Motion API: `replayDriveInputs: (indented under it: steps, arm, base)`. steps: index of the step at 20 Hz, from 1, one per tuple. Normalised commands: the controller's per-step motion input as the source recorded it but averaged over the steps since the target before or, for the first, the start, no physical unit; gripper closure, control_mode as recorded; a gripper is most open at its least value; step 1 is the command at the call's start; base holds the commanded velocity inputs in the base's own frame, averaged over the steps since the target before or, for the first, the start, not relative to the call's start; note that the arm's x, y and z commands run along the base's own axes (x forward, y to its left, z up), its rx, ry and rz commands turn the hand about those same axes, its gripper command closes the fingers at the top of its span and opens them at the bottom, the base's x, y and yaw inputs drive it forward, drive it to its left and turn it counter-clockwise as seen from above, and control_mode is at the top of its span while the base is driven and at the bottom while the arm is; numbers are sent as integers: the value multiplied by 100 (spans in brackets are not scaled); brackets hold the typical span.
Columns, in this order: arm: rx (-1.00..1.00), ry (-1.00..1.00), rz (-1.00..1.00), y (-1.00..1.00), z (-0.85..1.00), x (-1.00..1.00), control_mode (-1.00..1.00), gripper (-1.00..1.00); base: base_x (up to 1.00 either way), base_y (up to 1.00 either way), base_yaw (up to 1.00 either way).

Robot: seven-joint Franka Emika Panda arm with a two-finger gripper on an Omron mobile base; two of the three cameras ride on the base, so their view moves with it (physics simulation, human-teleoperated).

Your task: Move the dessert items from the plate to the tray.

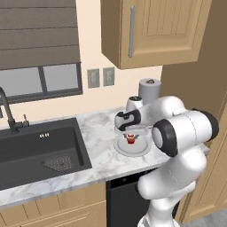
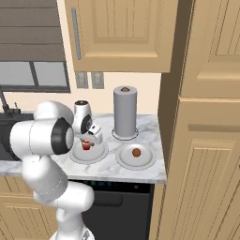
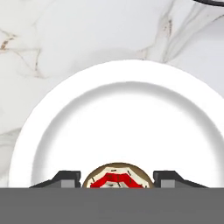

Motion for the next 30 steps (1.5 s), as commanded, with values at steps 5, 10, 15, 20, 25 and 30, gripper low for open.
replayDriveInputs:
  steps: [5,10,15,20,25,30]
  arm:
    - [0,-15,-2,5,54,-53,-100,100]
    - [0,9,0,17,97,-20,-100,100]
    - [0,1,0,5,95,-65,-100,100]
    - [0,0,12,0,59,-87,-100,100]
    - [-3,0,6,-6,47,-79,-100,100]
    - [-5,0,0,0,70,-48,-100,100]
  base:
    - [0,0,0]
    - [0,0,0]
    - [0,0,0]
    - [0,0,0]
    - [0,0,0]
    - [0,0,0]
